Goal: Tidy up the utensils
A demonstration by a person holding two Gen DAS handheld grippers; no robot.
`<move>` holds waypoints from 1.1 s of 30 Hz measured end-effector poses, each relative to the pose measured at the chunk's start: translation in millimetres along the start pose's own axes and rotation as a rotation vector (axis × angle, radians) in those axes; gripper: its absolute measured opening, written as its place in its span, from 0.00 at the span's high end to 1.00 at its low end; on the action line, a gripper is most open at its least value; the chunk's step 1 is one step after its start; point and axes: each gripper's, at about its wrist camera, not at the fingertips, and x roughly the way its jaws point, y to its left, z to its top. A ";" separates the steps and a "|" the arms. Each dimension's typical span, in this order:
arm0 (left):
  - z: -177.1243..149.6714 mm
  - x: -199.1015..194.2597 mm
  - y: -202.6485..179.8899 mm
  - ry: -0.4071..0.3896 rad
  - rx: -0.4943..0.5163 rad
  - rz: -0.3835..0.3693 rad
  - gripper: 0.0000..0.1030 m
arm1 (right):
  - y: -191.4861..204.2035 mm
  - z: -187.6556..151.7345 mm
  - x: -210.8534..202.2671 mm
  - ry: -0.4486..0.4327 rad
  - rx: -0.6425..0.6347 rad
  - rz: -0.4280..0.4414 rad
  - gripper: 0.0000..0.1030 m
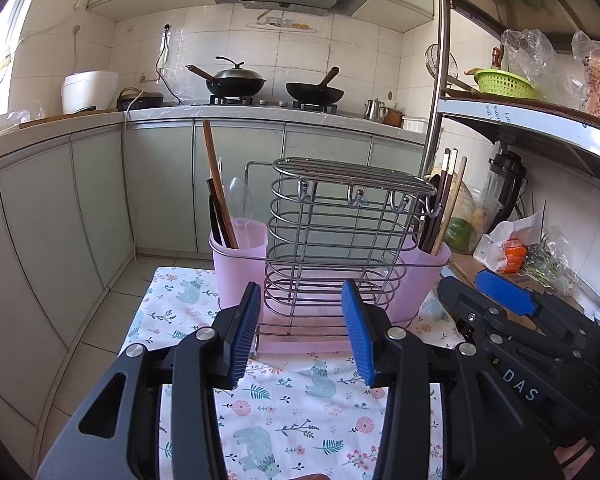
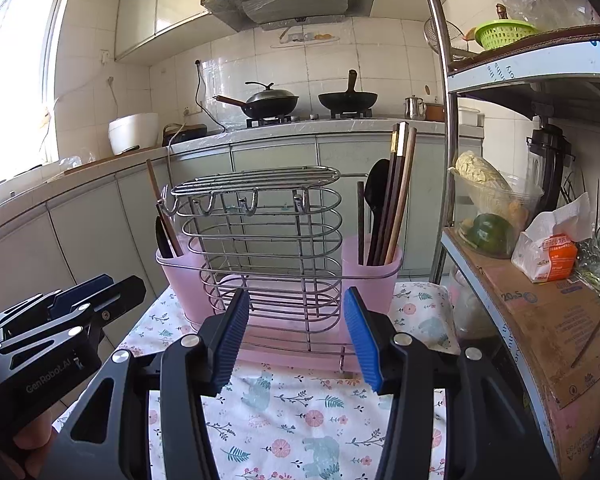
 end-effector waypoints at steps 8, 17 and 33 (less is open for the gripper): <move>-1.0 0.9 0.0 0.004 -0.001 -0.004 0.59 | 0.8 -1.7 1.0 0.003 -0.003 0.002 0.53; -1.5 1.4 0.9 0.001 0.003 -0.006 0.59 | 0.4 -2.4 2.0 0.007 -0.005 0.002 0.53; -1.9 5.7 1.6 0.010 0.003 -0.010 0.59 | -3.4 -5.2 9.6 0.022 -0.004 0.003 0.53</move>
